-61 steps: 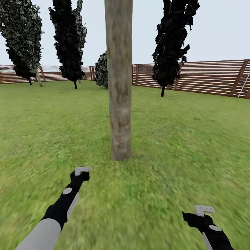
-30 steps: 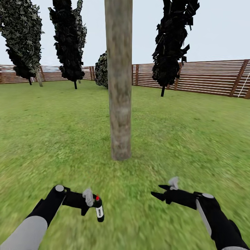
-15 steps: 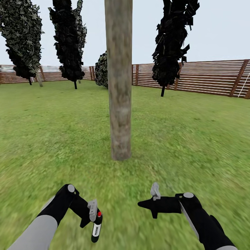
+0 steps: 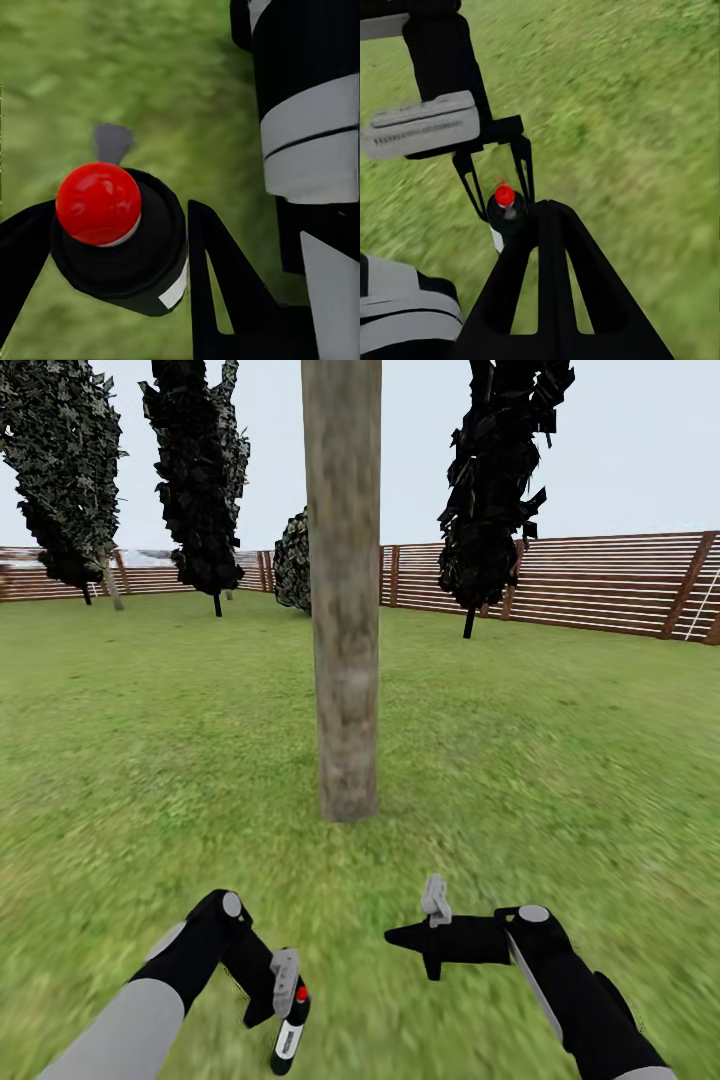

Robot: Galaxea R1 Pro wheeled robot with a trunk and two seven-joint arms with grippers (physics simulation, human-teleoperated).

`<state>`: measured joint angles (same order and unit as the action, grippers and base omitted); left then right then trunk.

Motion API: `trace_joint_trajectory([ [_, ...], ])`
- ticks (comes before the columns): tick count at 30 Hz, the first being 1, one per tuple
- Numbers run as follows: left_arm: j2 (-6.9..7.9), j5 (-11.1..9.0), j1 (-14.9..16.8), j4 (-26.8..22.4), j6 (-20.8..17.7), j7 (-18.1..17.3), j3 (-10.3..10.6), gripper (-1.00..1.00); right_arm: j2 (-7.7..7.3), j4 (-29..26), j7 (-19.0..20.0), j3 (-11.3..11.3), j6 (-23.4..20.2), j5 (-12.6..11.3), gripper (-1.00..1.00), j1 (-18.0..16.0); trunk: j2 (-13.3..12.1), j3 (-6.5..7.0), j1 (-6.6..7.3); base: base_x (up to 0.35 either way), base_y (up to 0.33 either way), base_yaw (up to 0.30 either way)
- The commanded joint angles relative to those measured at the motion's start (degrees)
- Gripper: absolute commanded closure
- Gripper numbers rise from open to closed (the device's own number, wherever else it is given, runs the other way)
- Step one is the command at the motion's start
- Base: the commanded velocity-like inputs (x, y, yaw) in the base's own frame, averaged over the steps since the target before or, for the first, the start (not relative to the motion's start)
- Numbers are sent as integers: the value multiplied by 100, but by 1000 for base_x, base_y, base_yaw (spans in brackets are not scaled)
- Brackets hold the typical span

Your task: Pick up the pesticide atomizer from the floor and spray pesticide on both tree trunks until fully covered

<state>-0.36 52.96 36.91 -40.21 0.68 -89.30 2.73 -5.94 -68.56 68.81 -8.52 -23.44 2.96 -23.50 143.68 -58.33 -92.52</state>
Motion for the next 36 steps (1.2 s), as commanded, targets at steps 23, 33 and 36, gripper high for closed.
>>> trace_joint_trajectory([
  [23, -421, -38, 325, -241, 2, -33, 17, 100, 40, -110, 1, -26, 0, 3, 100, -14, 0, 0, 0, 0, 0, 0],
  [33, -496, -57, 332, -247, 48, -52, 17, 100, 33, -111, 5, -26, 3, 3, 100, -14, 0, 0, 0, 0, 0, 0],
  [36, -549, -64, 334, -249, 74, -52, 17, 100, 32, -109, 4, -27, 2, 3, 100, -14, 0, 0, 0, 0, 0, 0],
])
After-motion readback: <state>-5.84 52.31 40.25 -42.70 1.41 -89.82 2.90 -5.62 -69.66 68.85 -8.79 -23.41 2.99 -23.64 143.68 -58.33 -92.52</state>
